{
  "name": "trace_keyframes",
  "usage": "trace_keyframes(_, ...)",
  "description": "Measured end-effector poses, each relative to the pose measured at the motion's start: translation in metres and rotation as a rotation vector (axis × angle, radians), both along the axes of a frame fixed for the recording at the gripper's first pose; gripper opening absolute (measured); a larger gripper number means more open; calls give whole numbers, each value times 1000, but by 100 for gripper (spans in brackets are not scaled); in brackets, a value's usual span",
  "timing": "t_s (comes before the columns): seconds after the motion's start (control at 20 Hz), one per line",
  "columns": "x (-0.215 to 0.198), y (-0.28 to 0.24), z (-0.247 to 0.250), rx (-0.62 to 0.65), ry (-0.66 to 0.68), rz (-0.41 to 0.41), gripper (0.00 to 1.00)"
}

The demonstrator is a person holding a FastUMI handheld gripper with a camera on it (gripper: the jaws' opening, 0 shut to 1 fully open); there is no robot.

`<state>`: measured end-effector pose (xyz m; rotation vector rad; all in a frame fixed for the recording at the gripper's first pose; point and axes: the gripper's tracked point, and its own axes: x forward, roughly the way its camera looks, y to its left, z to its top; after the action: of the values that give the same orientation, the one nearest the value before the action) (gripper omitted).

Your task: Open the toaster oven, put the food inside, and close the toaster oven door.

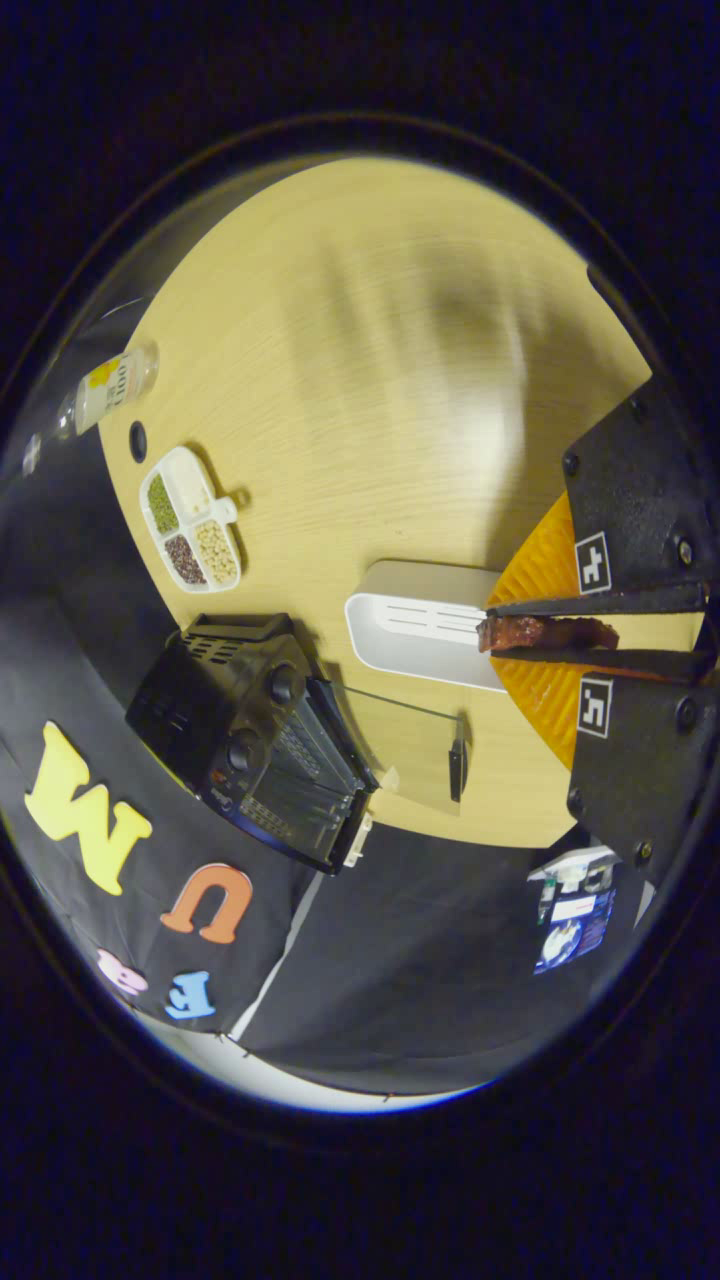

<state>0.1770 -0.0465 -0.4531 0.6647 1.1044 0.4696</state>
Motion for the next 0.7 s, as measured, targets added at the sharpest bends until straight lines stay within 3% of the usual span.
trace_keyframes(0.35, 8, 11, 51, 13, -78, -35, 14)
trace_keyframes(0.7, 43, 100, 107, 131, -169, -144, 14)
